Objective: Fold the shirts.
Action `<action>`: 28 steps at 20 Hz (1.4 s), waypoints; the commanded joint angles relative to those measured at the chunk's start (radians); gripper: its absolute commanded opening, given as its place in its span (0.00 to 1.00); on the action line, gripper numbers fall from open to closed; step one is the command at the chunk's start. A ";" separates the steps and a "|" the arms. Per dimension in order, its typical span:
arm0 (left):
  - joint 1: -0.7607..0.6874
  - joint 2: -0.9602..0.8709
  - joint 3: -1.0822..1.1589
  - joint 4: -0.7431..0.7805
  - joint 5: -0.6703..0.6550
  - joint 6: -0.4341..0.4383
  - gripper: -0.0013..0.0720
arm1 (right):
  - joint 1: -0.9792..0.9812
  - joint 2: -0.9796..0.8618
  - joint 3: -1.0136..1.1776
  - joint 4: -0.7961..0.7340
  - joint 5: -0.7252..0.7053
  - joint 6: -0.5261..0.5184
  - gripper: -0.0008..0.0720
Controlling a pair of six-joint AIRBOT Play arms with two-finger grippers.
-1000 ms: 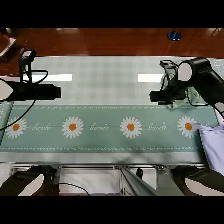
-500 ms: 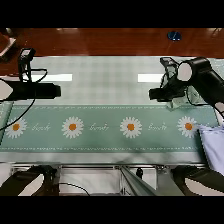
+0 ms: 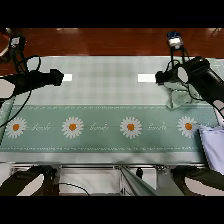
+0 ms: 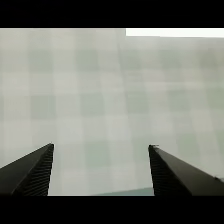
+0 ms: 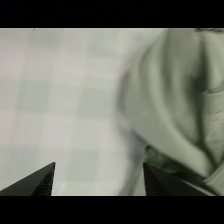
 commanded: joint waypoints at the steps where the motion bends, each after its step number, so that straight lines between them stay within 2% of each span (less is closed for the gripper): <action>1: 0.000 -0.043 0.000 0.000 0.077 0.000 0.97 | -0.150 -0.071 0.031 -0.166 -0.171 0.212 0.87; 3: 0.000 -0.070 0.000 0.000 0.077 0.000 0.98 | -0.289 -0.150 0.097 -0.013 -0.182 0.181 0.87; 6: -0.002 -0.112 0.000 0.000 0.073 0.000 0.97 | -0.440 -0.278 0.189 0.274 -0.158 -0.069 0.87; 7: -0.002 -0.123 0.000 0.000 0.070 0.000 0.97 | -0.474 -0.318 0.218 0.327 -0.128 -0.114 0.87; 13: -0.002 -0.148 0.000 -0.051 0.066 0.000 0.97 | -0.516 -0.463 0.286 0.378 0.078 -0.260 0.87; 14: -0.002 -0.147 0.000 -0.068 0.066 0.000 0.98 | -0.513 -0.473 0.286 0.406 0.105 -0.266 0.84; 15: -0.002 -0.143 0.002 -0.067 0.064 0.002 0.97 | -0.513 -0.476 0.286 0.433 0.135 -0.266 0.73; 17: 0.015 -0.126 0.035 -0.066 -0.008 0.004 0.98 | -0.513 -0.462 0.296 0.502 0.198 -0.320 0.09; 18: 0.034 -0.116 0.070 -0.063 -0.066 0.004 0.98 | -0.513 -0.450 0.317 0.547 0.233 -0.363 0.04; 20: 0.092 -0.089 0.164 -0.056 -0.219 0.005 0.98 | -0.508 -0.399 0.398 0.644 0.291 -0.431 0.04; 23: 0.191 -0.019 0.267 -0.068 -0.421 0.011 0.98 | -0.477 -0.246 0.541 0.720 0.276 -0.452 0.04; 26: 0.219 0.117 0.201 -0.099 -0.570 0.011 0.98 | -0.420 -0.078 0.665 0.717 0.233 -0.451 0.04; 28: 0.199 0.254 0.064 -0.175 -0.580 0.015 0.97 | -0.386 0.020 0.747 0.719 0.226 -0.447 0.04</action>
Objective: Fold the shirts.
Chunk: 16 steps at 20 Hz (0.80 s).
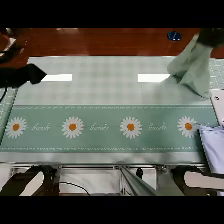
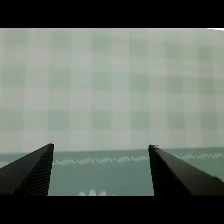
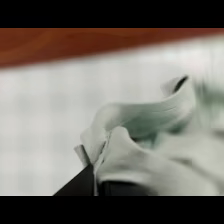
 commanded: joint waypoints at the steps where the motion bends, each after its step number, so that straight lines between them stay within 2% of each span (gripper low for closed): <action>1: -0.009 0.219 -0.175 -0.113 -0.097 0.006 0.97 | 0.062 0.175 0.153 0.028 -0.018 -0.010 0.04; 5: -0.083 0.425 -0.402 -0.172 -0.039 0.004 0.97 | 0.180 0.333 0.203 0.058 0.033 -0.029 0.04; 9: -0.111 0.455 -0.455 -0.172 -0.037 -0.007 0.97 | 0.320 0.420 0.197 -0.029 0.142 -0.040 0.04; 12: -0.111 0.455 -0.455 -0.172 0.012 -0.006 0.98 | 0.412 0.420 0.077 0.028 0.278 -0.028 0.04; 14: -0.111 0.455 -0.455 -0.171 0.053 -0.006 0.98 | 0.522 0.420 -0.105 0.046 0.246 -0.014 0.04; 16: -0.111 0.455 -0.455 -0.171 0.076 -0.006 0.97 | 0.650 0.418 -0.330 0.048 0.079 0.036 0.04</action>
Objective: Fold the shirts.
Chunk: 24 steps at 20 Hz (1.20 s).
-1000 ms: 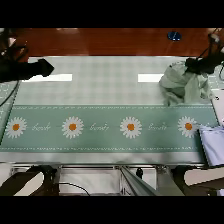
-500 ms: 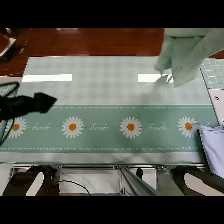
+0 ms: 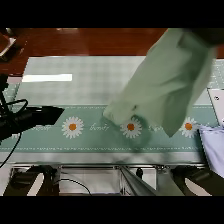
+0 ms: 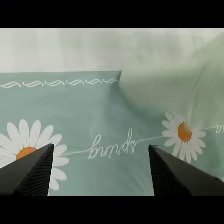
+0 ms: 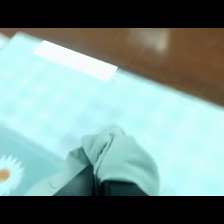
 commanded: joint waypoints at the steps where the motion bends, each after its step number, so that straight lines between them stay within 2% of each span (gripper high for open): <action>1: -0.002 0.005 -0.006 0.001 0.046 0.000 0.97 | 0.208 -0.005 -0.341 0.032 -0.227 0.086 0.04; 4: -0.002 0.005 -0.006 0.050 0.046 0.000 0.98 | 0.335 -0.118 -0.533 0.134 -0.485 0.161 0.04; 7: -0.002 0.001 -0.008 0.129 0.042 -0.001 0.98 | 0.417 -0.300 -0.549 0.283 -0.560 0.152 0.04; 8: -0.003 -0.007 -0.008 0.124 0.035 -0.002 0.98 | 0.435 -0.350 -0.549 0.334 -0.586 0.147 0.17; 9: -0.005 -0.015 -0.008 0.110 0.022 -0.001 0.98 | 0.437 -0.386 -0.546 0.380 -0.582 0.138 0.74; 10: -0.006 -0.026 -0.008 0.109 0.004 -0.002 0.98 | 0.419 -0.401 -0.535 0.389 -0.541 0.101 0.86; 12: -0.006 -0.052 -0.008 0.109 -0.054 -0.011 0.98 | 0.325 -0.377 -0.500 0.354 -0.406 0.092 0.86; 15: -0.006 -0.100 -0.009 0.115 -0.211 -0.031 0.98 | 0.078 -0.216 -0.482 0.264 -0.234 0.074 0.86; 16: -0.005 -0.113 -0.009 0.145 -0.259 -0.015 0.98 | -0.013 -0.152 -0.484 0.198 -0.183 0.080 0.86; 18: 0.010 -0.118 -0.030 0.220 -0.276 -0.014 0.98 | -0.199 -0.017 -0.524 0.031 -0.084 0.097 0.86; 19: 0.026 -0.118 -0.064 0.211 -0.272 -0.048 0.98 | -0.297 0.054 -0.575 -0.047 -0.055 0.104 0.86; 21: 0.039 -0.119 -0.189 0.041 -0.245 -0.031 0.98 | -0.473 0.189 -0.737 -0.091 -0.072 0.120 0.85; 24: 0.036 -0.151 -0.394 -0.257 -0.164 0.074 0.98 | -0.652 0.352 -1.054 0.064 -0.139 0.100 0.85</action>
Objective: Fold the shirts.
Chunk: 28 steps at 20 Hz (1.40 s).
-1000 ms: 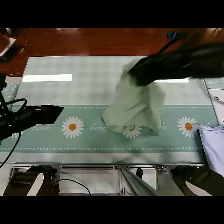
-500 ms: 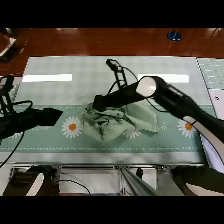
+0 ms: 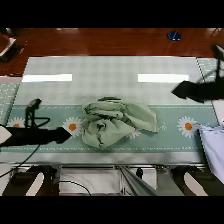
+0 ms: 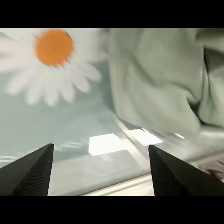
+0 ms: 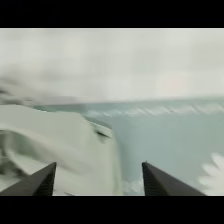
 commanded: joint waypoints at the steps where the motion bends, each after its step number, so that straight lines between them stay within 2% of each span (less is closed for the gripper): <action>1: -0.003 -0.039 -0.187 -0.278 0.080 0.088 0.98 | -0.199 0.181 -0.313 0.130 -0.008 -0.031 0.85; 3: -0.043 -0.069 -0.219 -0.314 0.191 0.088 0.98 | -0.174 0.201 -0.430 0.276 -0.007 -0.097 0.85; 4: -0.070 -0.084 -0.218 -0.319 0.248 0.088 0.98 | -0.150 0.201 -0.465 0.299 -0.014 -0.103 0.85; 6: -0.129 -0.127 -0.218 -0.344 0.352 0.088 0.98 | -0.102 0.201 -0.510 0.281 -0.061 -0.083 0.85; 8: -0.175 -0.180 -0.217 -0.398 0.430 0.088 0.98 | -0.069 0.201 -0.523 0.233 -0.106 -0.008 0.85; 12: -0.233 -0.287 -0.199 -0.420 0.461 0.107 0.98 | -0.034 0.201 -0.523 0.239 -0.142 0.003 0.85; 15: -0.270 -0.369 -0.132 -0.515 0.497 0.207 0.97 | -0.002 0.201 -0.523 0.237 -0.155 0.011 0.85; 16: -0.289 -0.403 -0.100 -0.524 0.503 0.215 0.97 | 0.009 0.193 -0.523 0.238 -0.156 0.014 0.85; 17: -0.309 -0.454 -0.058 -0.524 0.500 0.216 0.81 | 0.017 0.179 -0.523 0.234 -0.148 0.011 0.85; 18: -0.327 -0.508 -0.015 -0.523 0.488 0.230 0.39 | 0.017 0.151 -0.523 0.225 -0.145 0.006 0.85; 19: -0.338 -0.569 0.037 -0.523 0.455 0.277 0.11 | 0.017 0.120 -0.523 0.222 -0.151 0.005 0.85; 20: -0.340 -0.619 0.084 -0.523 0.409 0.304 0.06 | 0.017 0.083 -0.523 0.222 -0.169 0.002 0.85; 23: -0.340 -0.675 0.169 -0.523 0.350 0.324 0.04 | 0.017 -0.048 -0.523 0.261 -0.222 -0.043 0.85; 28: -0.339 -0.672 0.190 -0.523 0.351 0.323 0.04 | 0.017 -0.274 -0.474 0.504 -0.257 -0.219 0.85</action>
